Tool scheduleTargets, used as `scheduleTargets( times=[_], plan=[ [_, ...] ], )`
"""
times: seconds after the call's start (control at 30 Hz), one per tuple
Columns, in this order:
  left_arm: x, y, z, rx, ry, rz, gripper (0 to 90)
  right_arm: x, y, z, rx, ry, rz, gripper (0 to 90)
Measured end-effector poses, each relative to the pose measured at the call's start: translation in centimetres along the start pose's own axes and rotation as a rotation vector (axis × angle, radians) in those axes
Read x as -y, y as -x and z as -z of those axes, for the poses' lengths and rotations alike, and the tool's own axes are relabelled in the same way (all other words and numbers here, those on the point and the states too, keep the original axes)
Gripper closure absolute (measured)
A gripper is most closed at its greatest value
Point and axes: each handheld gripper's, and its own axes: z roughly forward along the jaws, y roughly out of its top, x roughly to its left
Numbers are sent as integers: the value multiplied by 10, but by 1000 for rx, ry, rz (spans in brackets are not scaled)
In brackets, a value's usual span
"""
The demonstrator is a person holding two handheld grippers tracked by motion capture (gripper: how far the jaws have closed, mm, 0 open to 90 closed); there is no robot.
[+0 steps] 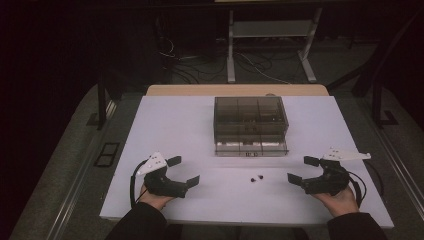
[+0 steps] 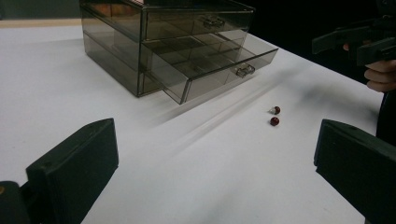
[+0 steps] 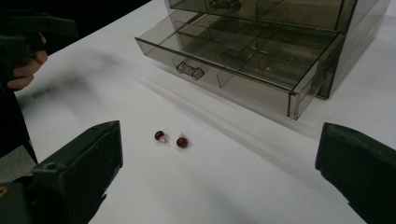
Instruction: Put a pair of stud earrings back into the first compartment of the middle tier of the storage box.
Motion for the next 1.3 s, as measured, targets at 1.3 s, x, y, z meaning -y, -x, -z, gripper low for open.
scheduleTargets(
  times=[1.3],
  plan=[
    [3,-2,-2,-8,-17,4,0,-2,-4,10,0,-49,16,3]
  ],
)
